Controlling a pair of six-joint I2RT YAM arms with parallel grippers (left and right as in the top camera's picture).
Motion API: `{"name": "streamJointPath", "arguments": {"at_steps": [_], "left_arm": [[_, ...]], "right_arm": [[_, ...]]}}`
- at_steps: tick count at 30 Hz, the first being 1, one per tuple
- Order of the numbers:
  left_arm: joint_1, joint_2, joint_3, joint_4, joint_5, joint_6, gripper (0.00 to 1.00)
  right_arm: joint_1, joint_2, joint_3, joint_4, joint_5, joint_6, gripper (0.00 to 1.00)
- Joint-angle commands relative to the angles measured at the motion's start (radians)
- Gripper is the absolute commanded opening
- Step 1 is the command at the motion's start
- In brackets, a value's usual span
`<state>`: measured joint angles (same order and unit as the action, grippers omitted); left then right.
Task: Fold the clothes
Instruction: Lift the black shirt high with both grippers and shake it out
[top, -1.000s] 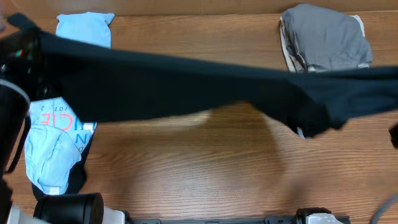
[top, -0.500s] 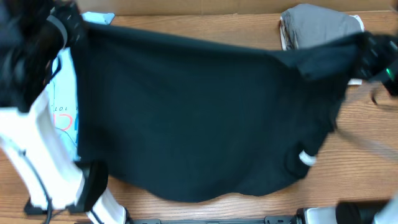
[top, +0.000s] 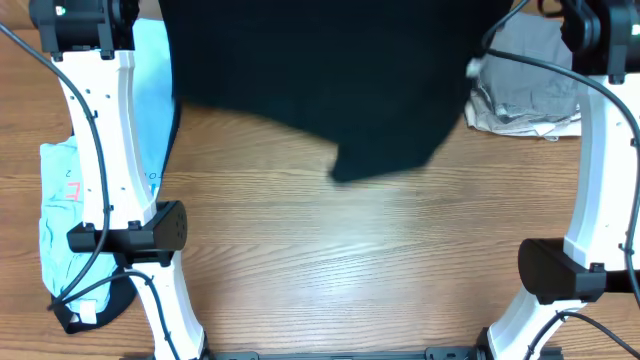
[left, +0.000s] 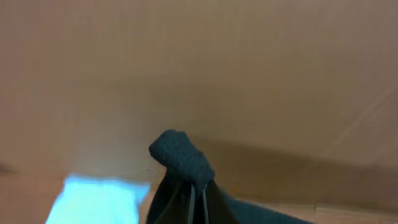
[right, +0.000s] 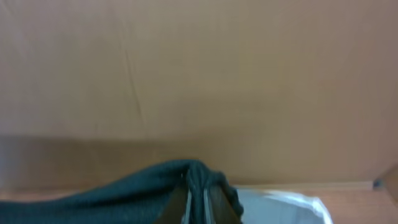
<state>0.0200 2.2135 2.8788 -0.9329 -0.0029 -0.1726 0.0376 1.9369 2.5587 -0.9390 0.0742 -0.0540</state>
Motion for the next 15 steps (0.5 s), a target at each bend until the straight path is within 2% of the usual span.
{"name": "streamJointPath", "arguments": {"at_steps": [1,6,15], "left_arm": [[0.008,-0.061,0.018,0.072,-0.007,0.024,0.04],[0.009,-0.061,0.016,0.088,-0.004,0.040,0.04],[0.015,-0.009,0.003,-0.254,-0.023,0.065,0.04]], "right_arm": [[-0.013,-0.046,0.081,0.051,0.037,-0.046,0.04],[-0.014,-0.042,0.095,0.069,0.034,-0.067,0.04],[-0.014,0.098,0.005,-0.156,-0.135,-0.042,0.04]]}}
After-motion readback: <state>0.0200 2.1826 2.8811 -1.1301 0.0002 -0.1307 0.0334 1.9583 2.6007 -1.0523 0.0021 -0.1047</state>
